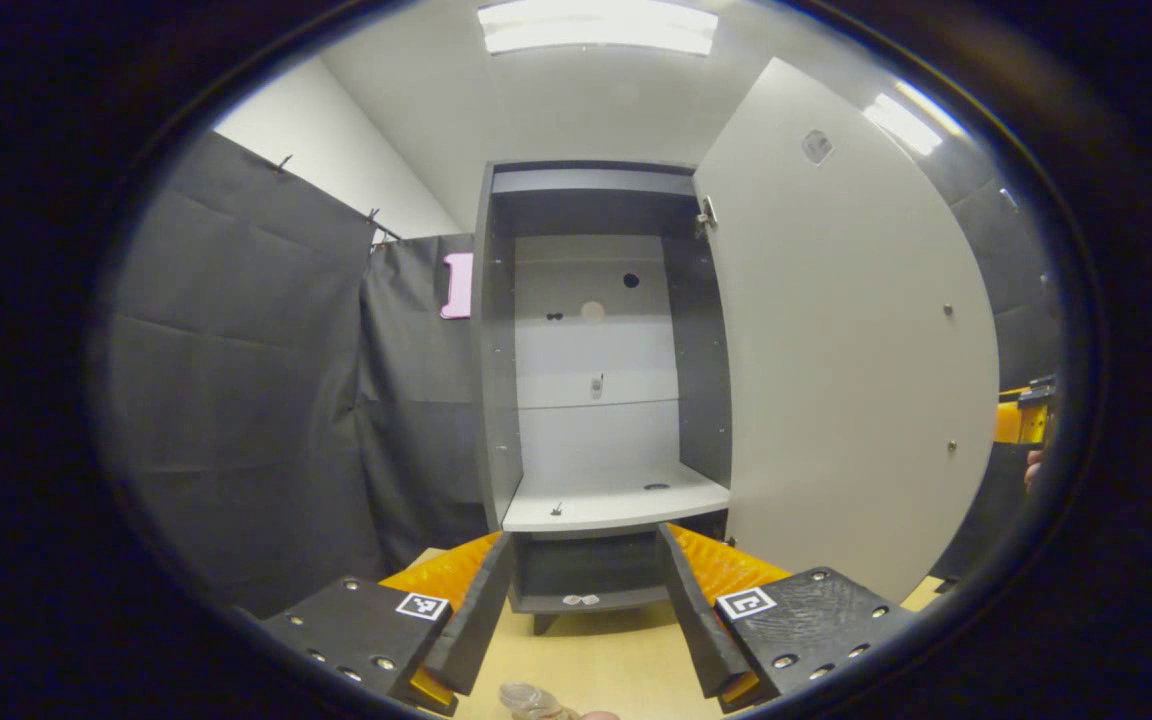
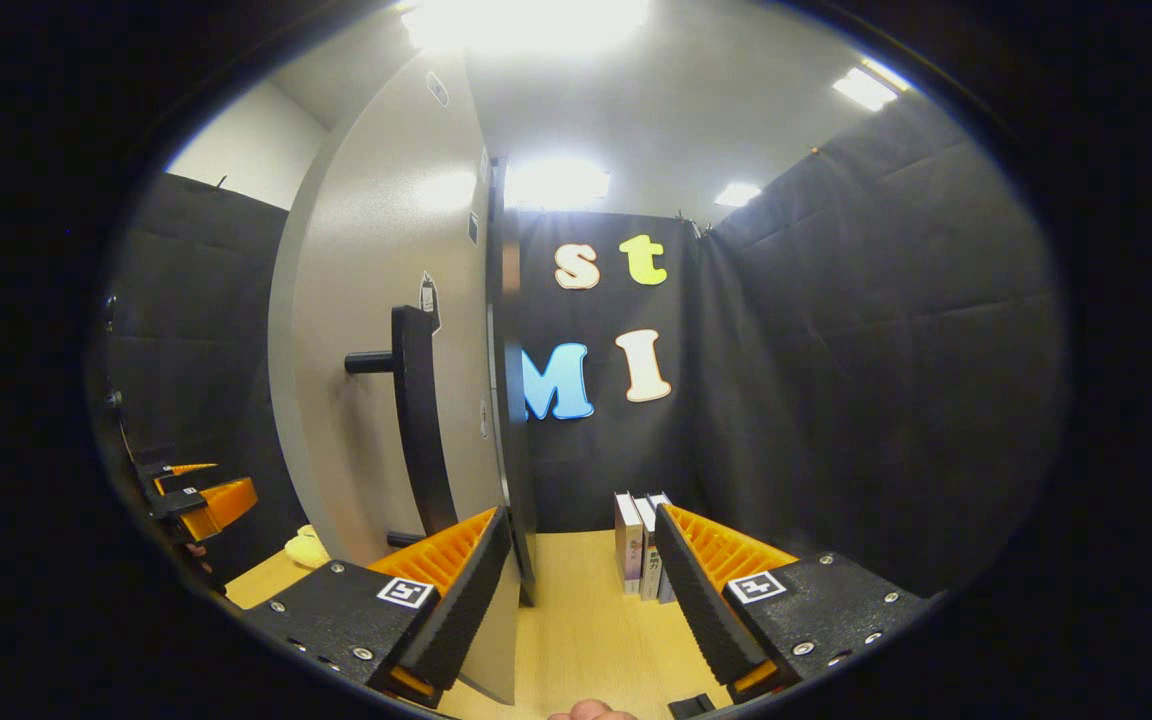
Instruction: Open the cabinet door with the right hand, grasp the bottle in the cabinet with the left hand and place it on the coaster, then close the cabinet door with the right hand.
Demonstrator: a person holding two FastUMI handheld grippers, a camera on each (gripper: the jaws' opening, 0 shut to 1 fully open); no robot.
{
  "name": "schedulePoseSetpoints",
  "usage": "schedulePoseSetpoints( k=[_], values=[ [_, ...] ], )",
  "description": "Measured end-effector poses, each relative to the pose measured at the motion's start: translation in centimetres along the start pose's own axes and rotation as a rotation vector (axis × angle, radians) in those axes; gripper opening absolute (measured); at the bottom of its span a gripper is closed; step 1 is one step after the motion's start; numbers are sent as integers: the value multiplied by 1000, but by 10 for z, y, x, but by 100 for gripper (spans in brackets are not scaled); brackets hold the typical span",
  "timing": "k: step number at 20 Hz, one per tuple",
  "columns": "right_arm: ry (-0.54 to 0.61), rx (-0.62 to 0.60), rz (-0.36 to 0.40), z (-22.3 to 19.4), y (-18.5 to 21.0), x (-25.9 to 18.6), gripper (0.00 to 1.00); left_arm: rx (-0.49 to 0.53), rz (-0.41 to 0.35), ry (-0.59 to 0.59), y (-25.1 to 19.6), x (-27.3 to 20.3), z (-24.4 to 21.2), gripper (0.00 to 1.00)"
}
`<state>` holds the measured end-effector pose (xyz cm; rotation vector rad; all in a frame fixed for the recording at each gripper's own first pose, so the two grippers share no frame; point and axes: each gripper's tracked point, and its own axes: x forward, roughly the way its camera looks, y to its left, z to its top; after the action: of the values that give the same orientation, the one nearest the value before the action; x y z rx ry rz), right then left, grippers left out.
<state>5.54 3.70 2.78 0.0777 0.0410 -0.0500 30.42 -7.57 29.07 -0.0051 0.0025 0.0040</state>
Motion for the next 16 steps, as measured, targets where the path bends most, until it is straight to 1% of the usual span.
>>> schedulePoseSetpoints(
  k=[1,2,3,4,5,6,7,9,10,11,13,14,15,16],
  values=[
    [4,3,16,-2,12,0,91,1,-1,-1,5,3,0,81],
    [8,-1,36,-2,26,0,87,-5,-4,-3,11,8,-1,82],
    [13,-6,58,-3,41,1,88,-8,-2,2,18,12,-3,87],
    [20,-6,81,-4,57,3,88,-10,5,5,26,16,-6,82],
    [28,-2,107,-6,74,5,88,-3,14,11,34,20,-8,87],
    [36,-1,136,-8,92,8,88,11,21,16,43,23,-11,87],
    [39,-9,159,-8,108,12,91,20,21,17,51,24,-12,82],
    [19,-34,183,-2,135,22,91,15,18,13,65,30,-14,82],
    [13,-40,198,-2,150,28,91,12,23,12,77,32,-15,87],
    [13,-37,215,-4,165,34,91,11,33,14,91,33,-17,82],
    [14,-30,249,-6,195,46,91,0,44,22,114,36,-22,82],
    [9,-31,261,-7,208,53,88,-8,51,32,126,37,-29,82],
    [1,-41,258,-9,218,61,91,-13,58,43,135,39,-34,82],
    [-7,-52,249,-11,224,66,91,-1,66,46,144,40,-38,87]
  ],
)
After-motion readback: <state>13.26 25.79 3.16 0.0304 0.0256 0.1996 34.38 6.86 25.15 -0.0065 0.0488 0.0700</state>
